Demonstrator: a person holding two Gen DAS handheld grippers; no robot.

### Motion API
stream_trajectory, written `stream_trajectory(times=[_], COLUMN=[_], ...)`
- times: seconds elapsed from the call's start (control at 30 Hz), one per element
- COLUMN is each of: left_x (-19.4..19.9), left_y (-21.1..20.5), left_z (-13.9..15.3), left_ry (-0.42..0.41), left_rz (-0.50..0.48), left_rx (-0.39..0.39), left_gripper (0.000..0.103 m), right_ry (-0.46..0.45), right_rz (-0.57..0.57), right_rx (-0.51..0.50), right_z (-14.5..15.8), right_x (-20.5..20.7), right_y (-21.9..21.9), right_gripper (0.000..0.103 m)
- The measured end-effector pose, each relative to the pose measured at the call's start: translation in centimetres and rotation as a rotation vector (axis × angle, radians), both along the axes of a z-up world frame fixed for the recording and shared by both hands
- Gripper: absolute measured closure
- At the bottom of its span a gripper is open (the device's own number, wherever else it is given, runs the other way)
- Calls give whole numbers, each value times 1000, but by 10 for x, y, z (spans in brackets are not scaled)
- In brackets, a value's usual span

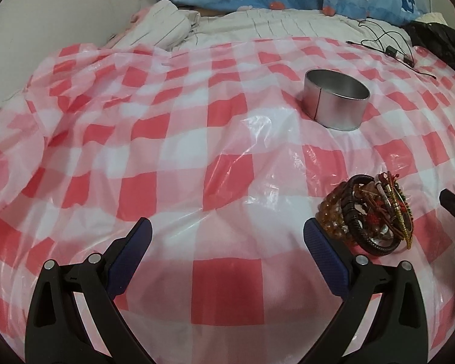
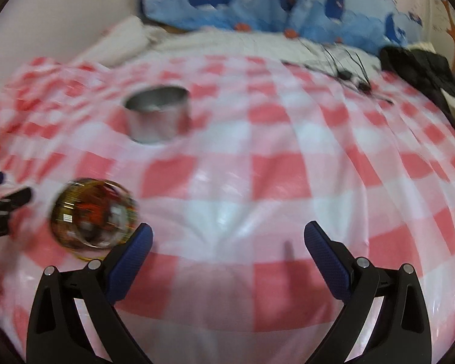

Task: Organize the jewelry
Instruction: 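Reach the right tool into the jewelry pile and grasp the gold beaded bracelet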

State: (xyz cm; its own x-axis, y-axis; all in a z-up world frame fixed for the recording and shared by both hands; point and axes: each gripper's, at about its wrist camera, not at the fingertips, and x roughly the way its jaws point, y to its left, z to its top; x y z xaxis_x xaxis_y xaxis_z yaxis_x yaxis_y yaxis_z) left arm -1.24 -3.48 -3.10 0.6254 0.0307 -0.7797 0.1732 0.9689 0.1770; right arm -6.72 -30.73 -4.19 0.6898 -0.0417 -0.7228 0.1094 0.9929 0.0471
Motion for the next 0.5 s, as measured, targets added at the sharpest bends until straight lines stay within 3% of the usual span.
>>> stream_trajectory(times=[0.27, 0.5], left_x=[-5, -3], left_y=[-9, -5], left_z=[2, 5], left_ry=[-29, -54], left_rz=[-36, -10], left_rx=[-5, 26], left_gripper=[7, 7], right_ry=[-61, -100], right_rz=[166, 353], right_rx=[132, 70], right_z=[9, 13], right_x=[-3, -9], right_y=[23, 77], right_gripper=[7, 8])
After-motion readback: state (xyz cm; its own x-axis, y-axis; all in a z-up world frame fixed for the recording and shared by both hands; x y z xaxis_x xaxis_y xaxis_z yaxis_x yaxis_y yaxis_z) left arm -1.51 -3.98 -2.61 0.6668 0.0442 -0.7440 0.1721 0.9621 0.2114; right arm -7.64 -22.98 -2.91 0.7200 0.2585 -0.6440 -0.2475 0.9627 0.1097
